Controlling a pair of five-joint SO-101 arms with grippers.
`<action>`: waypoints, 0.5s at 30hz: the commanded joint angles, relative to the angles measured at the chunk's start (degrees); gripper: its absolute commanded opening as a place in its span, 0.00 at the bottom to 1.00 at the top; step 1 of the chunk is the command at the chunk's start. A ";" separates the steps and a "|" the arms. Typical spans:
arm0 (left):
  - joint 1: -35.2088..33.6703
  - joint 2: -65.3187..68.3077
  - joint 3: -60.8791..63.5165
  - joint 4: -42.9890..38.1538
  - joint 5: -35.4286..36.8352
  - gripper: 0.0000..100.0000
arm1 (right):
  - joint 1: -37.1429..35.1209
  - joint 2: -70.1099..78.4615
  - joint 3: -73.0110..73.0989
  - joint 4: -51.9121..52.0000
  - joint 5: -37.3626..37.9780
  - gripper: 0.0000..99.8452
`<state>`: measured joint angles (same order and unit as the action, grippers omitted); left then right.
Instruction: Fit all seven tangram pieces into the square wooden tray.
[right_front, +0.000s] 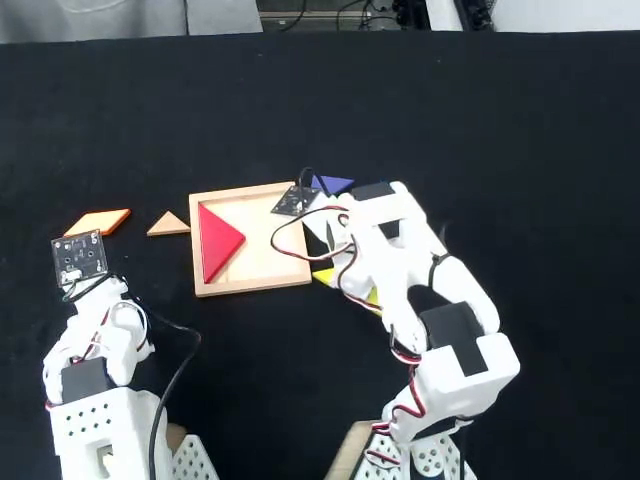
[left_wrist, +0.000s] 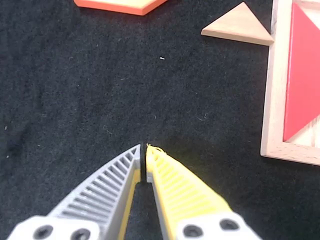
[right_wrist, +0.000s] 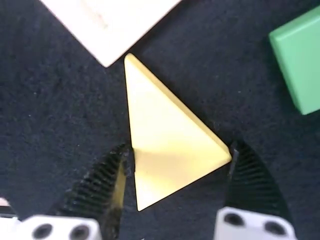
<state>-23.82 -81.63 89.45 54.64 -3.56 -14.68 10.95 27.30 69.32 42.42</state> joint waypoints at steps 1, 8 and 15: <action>0.04 -0.44 -0.31 -1.14 0.09 0.03 | -0.62 -3.82 -2.15 4.75 -0.97 0.22; 0.04 -0.44 -0.31 -1.14 0.09 0.03 | -1.85 -17.63 -11.91 17.32 3.08 0.22; 0.04 -0.44 -0.31 -1.14 0.09 0.03 | -10.73 -16.22 -21.14 23.38 4.57 0.22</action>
<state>-23.82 -81.63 89.45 54.64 -3.56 -21.19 -4.26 12.09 91.91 46.20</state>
